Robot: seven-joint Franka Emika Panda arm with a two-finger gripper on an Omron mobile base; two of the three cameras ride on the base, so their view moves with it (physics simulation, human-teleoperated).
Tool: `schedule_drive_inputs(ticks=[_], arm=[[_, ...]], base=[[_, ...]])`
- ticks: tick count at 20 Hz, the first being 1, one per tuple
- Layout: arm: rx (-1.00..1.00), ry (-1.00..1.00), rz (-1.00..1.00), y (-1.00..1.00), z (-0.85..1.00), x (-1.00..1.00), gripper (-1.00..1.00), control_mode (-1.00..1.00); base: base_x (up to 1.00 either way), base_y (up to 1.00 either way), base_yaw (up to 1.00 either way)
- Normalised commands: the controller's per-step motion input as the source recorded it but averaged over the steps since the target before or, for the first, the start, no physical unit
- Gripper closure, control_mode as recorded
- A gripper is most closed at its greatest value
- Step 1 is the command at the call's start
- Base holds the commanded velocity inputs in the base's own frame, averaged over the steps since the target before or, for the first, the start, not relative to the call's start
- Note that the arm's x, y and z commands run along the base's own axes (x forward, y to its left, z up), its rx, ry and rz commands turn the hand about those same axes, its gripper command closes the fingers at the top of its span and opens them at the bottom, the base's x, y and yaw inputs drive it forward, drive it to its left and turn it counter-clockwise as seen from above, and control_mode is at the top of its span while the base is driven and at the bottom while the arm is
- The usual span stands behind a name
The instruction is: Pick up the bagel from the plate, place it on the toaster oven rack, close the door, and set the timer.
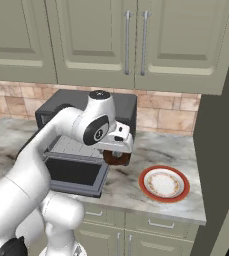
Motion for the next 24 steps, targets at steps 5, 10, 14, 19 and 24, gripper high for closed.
schedule_drive_inputs(ticks=[5, 10, 14, 19, 24], arm=[[0.00, 0.07, 0.02, 0.99, 0.20, 0.00, 1.00, -1.00], [0.00, 0.01, 0.07, 0.85, 0.00, 0.07, 1.00, -1.00], [0.00, 0.02, 0.08, 0.72, -0.03, 0.19, 1.00, -1.00], [0.00, 0.02, 0.08, 0.68, -0.13, 0.24, 1.00, -1.00], [0.00, 0.00, 0.07, 0.49, -0.23, 0.27, 1.00, -1.00]], base=[[0.00, 0.00, 0.00], [0.00, 0.00, 0.00], [0.00, 0.00, 0.00], [0.00, 0.00, 0.00], [0.00, 0.00, 0.00]])
